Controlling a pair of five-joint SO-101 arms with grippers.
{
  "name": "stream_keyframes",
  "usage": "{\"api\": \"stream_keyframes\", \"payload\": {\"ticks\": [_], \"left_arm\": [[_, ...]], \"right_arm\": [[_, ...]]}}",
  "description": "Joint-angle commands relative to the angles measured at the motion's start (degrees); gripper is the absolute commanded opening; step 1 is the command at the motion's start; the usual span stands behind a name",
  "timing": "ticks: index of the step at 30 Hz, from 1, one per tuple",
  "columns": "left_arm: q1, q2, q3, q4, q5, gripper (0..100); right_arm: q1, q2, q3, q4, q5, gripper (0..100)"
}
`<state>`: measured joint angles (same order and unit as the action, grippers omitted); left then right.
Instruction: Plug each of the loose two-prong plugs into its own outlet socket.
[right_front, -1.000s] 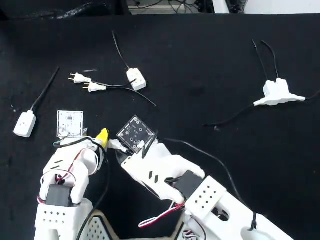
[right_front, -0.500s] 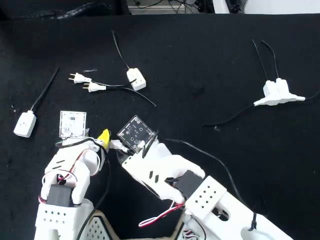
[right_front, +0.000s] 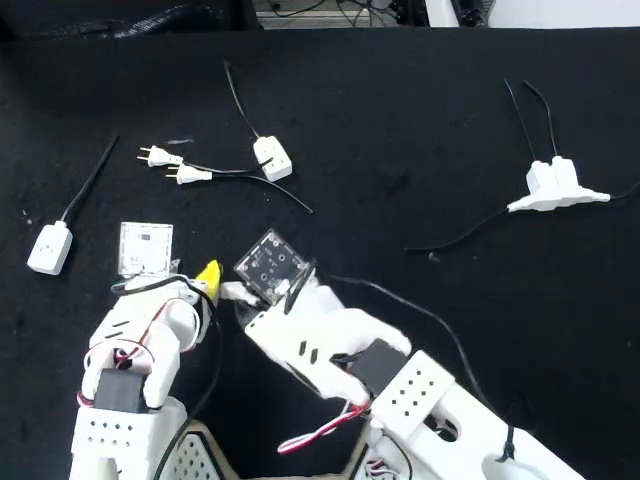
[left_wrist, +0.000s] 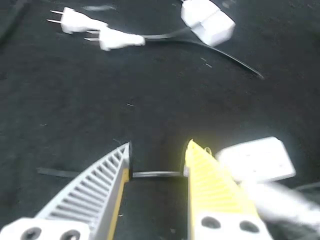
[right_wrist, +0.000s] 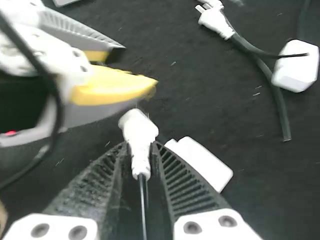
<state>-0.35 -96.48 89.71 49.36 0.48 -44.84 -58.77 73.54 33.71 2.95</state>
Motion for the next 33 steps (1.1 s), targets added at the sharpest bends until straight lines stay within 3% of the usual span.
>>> {"api": "stream_keyframes", "payload": {"ticks": [1,7,16,18,25,33], "left_arm": [[-2.2,-0.4,-1.6,-0.8,0.0,19],[-2.2,-0.4,-1.5,-0.7,0.0,19],[-2.2,-0.4,-1.3,-0.7,0.0,19],[-2.2,-0.4,-1.3,-0.7,0.0,19],[-2.2,-0.4,-1.4,-0.7,0.0,19],[-2.2,-0.4,-1.3,-0.7,0.0,19]], "right_arm": [[5.6,-1.9,-8.4,6.5,1.1,1.0],[7.3,-1.8,-13.7,17.1,5.9,1.0],[-1.8,-0.7,-13.5,17.5,6.2,1.0],[0.3,2.5,-13.5,18.5,8.4,1.0],[18.4,20.1,-16.9,24.7,18.5,1.0],[20.0,26.6,-27.5,42.8,22.1,1.0]]}}
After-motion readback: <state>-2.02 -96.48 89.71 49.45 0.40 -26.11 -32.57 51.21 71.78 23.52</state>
